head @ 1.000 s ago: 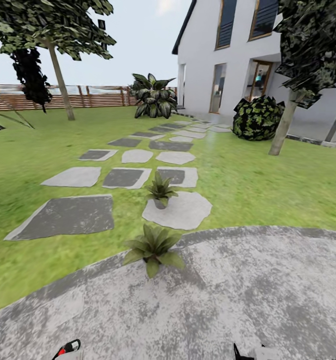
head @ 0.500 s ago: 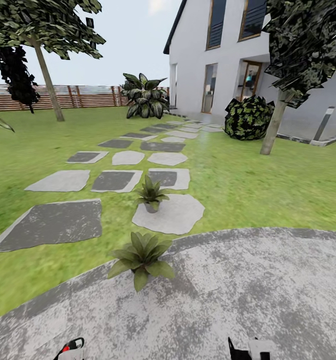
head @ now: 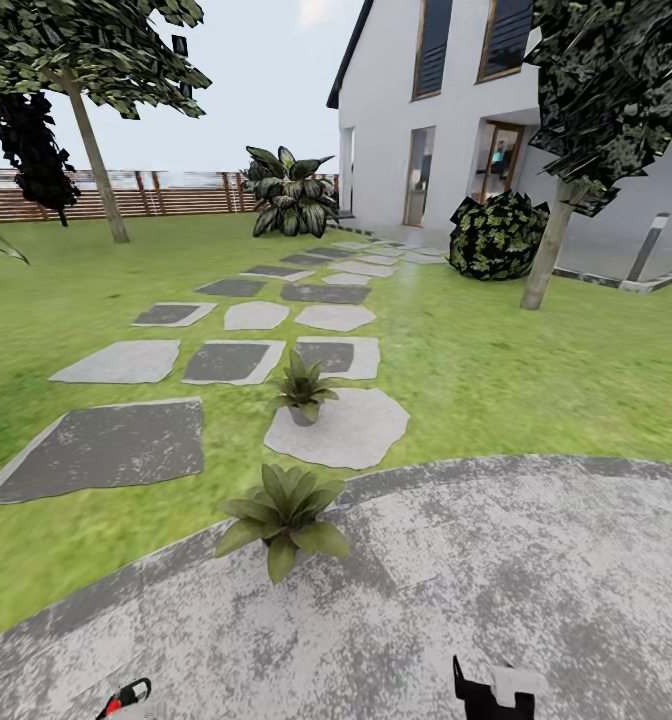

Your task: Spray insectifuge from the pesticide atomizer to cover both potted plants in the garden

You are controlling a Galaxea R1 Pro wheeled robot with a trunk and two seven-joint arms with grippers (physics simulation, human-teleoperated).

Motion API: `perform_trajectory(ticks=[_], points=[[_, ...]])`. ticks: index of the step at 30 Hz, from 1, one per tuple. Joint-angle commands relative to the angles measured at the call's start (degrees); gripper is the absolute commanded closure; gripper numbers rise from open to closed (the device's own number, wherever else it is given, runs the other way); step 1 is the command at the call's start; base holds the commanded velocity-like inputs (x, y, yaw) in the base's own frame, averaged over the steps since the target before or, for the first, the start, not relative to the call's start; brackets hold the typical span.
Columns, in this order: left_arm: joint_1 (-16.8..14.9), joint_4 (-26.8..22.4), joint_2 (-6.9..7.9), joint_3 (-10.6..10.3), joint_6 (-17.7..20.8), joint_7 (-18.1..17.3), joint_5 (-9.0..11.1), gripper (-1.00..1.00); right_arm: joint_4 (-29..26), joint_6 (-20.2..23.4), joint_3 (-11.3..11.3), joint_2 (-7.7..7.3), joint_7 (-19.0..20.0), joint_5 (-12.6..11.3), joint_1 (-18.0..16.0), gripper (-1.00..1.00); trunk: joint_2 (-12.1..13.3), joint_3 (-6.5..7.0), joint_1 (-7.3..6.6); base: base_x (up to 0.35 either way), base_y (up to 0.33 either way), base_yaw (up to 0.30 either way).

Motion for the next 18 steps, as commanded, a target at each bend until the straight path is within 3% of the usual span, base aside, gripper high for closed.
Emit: perform_trajectory(ticks=[1,6,10,11,14,16,17,18], points=[[-0.4,0.0,0.10,-0.2,-0.1,0.0,-0.8,1.00,0.1,-0.1,-0.2,0.00,-0.6,0.4,0.0,-1.00,0.0,-0.05,-0.01,0.000,0.000,0.000],[-2.0,0.0,0.96,-2.1,0.7,-1.6,-2.8,1.00,-1.0,-0.2,0.1,-0.17,-0.1,0.7,-0.1,-1.00,0.0,-0.05,-0.01,0.000,0.000,0.000],[-3.3,-0.1,2.25,-3.4,2.0,-2.9,-4.1,1.00,-2.3,-0.2,0.3,-1.21,0.0,1.7,-0.1,-1.00,0.0,-0.05,-0.01,0.000,0.000,0.000],[-8.4,-0.1,2.67,-3.7,5.4,-20.2,-20.4,1.00,-6.2,-0.2,0.3,-1.73,0.0,4.5,-0.1,-1.00,0.0,-0.05,-0.01,0.000,0.000,0.000],[-10.3,-0.2,3.30,-3.8,7.5,-25.5,-23.0,1.00,-8.1,-0.2,0.3,-2.12,0.0,9.3,-0.1,-1.00,0.0,-0.05,-0.01,0.000,0.000,0.000],[-12.1,-0.2,4.25,-3.8,9.9,-30.8,-26.0,1.00,-9.1,-0.2,0.3,-2.23,0.0,14.4,-0.1,-1.00,0.0,-0.05,-0.01,0.000,0.000,0.000],[-13.3,-0.2,4.81,-3.8,12.1,-35.1,-28.6,1.00,-9.5,-0.2,0.3,-2.27,0.0,18.3,-0.1,-1.00,0.0,-0.05,-0.01,0.000,0.000,0.000],[-15.0,-0.2,5.15,-3.8,15.5,-41.7,-32.5,1.00,-10.4,-0.2,0.3,-2.25,0.0,24.1,-0.1,-1.00,0.0,-0.05,-0.01,0.000,0.000,0.000]])
